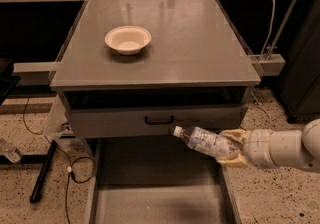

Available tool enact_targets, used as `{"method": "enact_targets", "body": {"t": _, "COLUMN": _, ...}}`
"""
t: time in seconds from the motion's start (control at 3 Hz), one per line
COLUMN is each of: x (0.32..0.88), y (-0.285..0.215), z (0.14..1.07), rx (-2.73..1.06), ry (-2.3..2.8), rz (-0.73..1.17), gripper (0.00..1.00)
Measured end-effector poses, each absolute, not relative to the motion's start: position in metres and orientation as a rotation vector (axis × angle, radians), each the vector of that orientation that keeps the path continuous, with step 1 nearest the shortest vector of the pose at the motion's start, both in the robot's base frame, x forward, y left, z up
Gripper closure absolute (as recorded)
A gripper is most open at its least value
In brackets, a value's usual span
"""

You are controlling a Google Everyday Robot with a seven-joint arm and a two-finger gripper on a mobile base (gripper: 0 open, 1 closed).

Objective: Place blue plastic bottle into middle drawer

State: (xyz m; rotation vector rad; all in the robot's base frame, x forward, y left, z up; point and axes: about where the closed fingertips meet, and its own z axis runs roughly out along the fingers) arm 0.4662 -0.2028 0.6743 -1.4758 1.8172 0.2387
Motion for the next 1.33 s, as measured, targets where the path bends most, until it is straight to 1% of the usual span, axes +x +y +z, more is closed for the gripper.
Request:
{"method": "enact_targets", "body": {"t": 0.33, "x": 0.465, "y": -0.175, "z": 0.644, "rx": -1.539, "ry": 1.815, "rz": 0.291, "gripper": 1.0}}
{"method": "enact_targets", "body": {"t": 0.67, "x": 0.459, "y": -0.138, "z": 0.585, "rx": -1.592, "ry": 1.815, "rz": 0.392, "gripper": 1.0}}
{"method": "enact_targets", "body": {"t": 1.0, "x": 0.459, "y": -0.116, "z": 0.532, "rx": -1.603, "ry": 1.812, "rz": 0.452, "gripper": 1.0}}
{"method": "enact_targets", "body": {"t": 1.33, "x": 0.468, "y": -0.109, "z": 0.486, "rx": -1.583, "ry": 1.805, "rz": 0.469, "gripper": 1.0}}
